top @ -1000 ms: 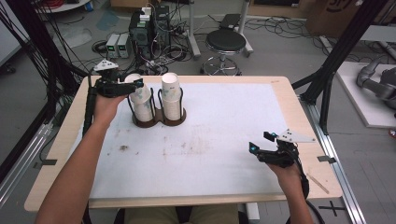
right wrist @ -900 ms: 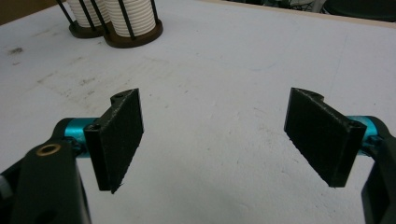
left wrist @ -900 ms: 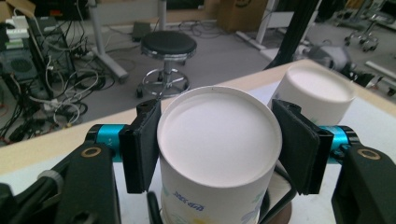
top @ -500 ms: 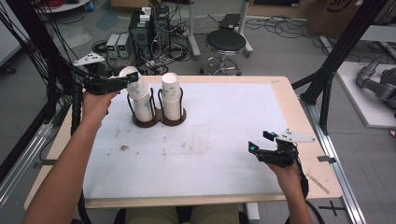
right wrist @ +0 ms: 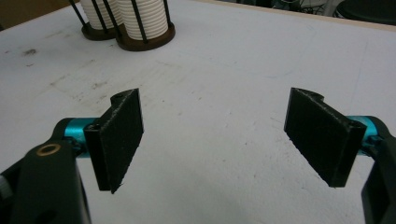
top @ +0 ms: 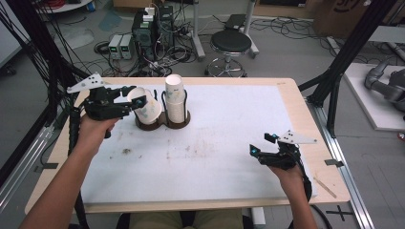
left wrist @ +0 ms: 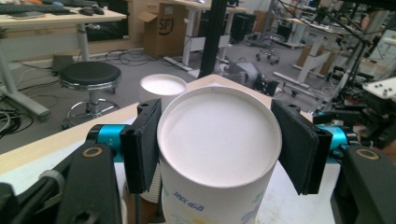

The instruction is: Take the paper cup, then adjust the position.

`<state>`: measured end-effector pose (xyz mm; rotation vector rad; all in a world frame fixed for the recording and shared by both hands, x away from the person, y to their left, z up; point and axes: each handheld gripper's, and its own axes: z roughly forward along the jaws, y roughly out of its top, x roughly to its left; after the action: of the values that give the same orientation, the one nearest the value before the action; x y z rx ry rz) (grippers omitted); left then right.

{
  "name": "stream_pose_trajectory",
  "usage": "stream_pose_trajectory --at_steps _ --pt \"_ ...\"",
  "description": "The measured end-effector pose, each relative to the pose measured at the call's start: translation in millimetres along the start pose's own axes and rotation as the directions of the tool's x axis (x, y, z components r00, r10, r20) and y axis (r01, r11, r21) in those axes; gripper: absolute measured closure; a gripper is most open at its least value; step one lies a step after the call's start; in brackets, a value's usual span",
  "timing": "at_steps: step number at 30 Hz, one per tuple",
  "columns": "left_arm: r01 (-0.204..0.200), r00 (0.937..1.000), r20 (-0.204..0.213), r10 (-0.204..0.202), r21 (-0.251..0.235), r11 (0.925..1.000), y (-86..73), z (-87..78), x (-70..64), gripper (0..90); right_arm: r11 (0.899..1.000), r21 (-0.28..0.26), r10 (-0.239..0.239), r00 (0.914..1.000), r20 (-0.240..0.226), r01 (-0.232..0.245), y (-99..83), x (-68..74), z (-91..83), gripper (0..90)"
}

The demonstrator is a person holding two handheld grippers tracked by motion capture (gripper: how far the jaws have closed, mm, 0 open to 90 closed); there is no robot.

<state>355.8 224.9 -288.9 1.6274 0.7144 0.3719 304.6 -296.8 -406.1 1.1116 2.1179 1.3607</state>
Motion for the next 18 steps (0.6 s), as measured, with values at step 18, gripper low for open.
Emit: stream_pose_trajectory --at_steps 18 --pt "-0.065 0.9895 0.13 0.064 0.002 0.9979 -34.9 33.3 -36.3 36.4 0.999 -0.01 -0.052 0.9875 -0.149 0.051 12.0 22.8 19.8 20.2"
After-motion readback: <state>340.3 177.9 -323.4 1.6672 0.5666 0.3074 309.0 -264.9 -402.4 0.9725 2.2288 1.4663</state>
